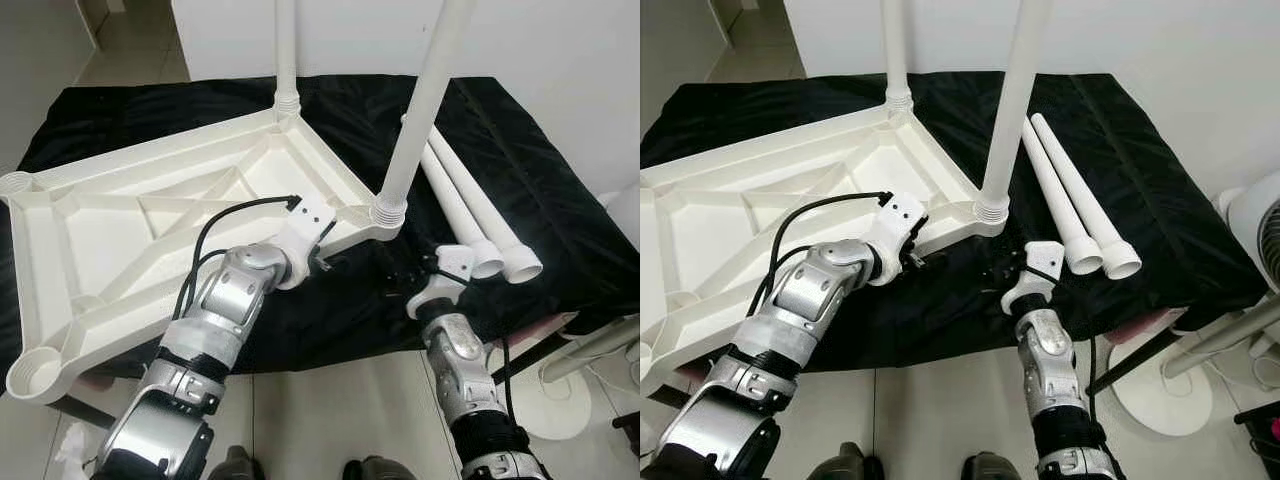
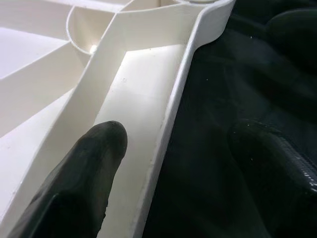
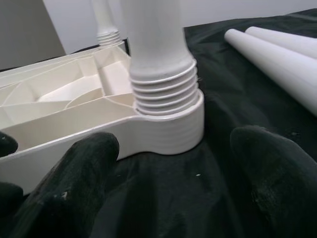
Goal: Building children table
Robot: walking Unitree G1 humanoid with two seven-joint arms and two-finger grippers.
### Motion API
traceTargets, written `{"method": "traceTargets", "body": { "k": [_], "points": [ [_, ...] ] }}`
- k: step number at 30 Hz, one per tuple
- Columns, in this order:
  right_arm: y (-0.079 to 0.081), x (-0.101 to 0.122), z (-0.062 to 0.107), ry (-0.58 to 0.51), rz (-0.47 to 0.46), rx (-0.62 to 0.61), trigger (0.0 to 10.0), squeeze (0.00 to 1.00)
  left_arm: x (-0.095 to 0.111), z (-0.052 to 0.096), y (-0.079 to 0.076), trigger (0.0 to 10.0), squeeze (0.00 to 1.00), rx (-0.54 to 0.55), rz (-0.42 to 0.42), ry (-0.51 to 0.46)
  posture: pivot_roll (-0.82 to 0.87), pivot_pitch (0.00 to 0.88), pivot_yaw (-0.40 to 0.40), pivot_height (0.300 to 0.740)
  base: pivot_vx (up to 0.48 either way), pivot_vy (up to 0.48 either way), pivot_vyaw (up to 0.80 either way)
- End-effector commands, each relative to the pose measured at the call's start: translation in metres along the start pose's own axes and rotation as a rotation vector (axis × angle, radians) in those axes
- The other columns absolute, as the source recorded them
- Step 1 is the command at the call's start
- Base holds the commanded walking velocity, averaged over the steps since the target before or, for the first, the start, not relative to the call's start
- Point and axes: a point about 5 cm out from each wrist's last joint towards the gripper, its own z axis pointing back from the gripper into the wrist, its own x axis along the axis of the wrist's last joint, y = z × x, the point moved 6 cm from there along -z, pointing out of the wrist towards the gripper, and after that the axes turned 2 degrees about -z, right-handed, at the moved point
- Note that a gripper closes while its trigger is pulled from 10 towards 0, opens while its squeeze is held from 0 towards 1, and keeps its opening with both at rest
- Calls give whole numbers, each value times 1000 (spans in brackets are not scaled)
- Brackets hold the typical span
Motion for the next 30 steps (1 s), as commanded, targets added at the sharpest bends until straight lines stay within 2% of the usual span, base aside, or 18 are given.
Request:
{"method": "traceTargets", "body": {
  "k": [1, 6, 9, 15, 16, 20, 21, 22, 23, 30],
  "points": [
    [-2, -1, 2, 10, 6, -7, 10000, 0, -6, 2, 25, 10000, 0, 208, 4, 36, -126, 59, 56, 740, 0, 0, 0],
    [-8, 3, 3, 8, 15, -21, 10000, 0, -9, -1, 34, 10000, 0, 243, -17, 53, -132, 61, 63, 740, 0, 0, 0],
    [-8, 3, 3, 8, 15, -21, 10000, 0, -9, -1, 34, 10000, 0, 243, -17, 53, -132, 61, 63, 740, 0, 0, 0],
    [-14, 7, 2, 12, 29, -30, 10000, 0, -15, -4, 29, 10000, 0, 161, -60, 70, -133, 60, 63, 740, 0, 0, 0],
    [-17, 7, 1, 13, 36, -33, 10000, 0, -15, -3, 25, 2588, 0, 109, -81, 60, -127, 53, 64, 740, 0, 0, 0],
    [-18, 8, 1, 14, 41, -34, 10000, 0, -15, -2, 22, 2588, 0, 75, -94, 54, -127, 53, 64, 740, 0, 0, 0],
    [-19, 8, 1, 15, 45, -36, 10000, 0, -16, -1, 19, 0, 0, 47, -116, 50, -127, 51, 65, 740, 0, 0, 0],
    [-19, 8, 1, 15, 45, -36, 10000, 0, -16, -1, 19, 0, 0, 47, -116, 50, -127, 51, 65, 740, 0, 0, 0],
    [-21, 7, 1, 20, 51, -39, 10000, 0, -18, 1, 15, 0, 0, 3, -161, 51, -128, 47, 71, 740, 0, 0, 0],
    [-22, 5, 3, 26, 54, -43, 10000, 0, -21, 5, 11, 0, 0, -46, -200, 54, -131, 44, 78, 740, 0, 0, 0]
  ]
}}
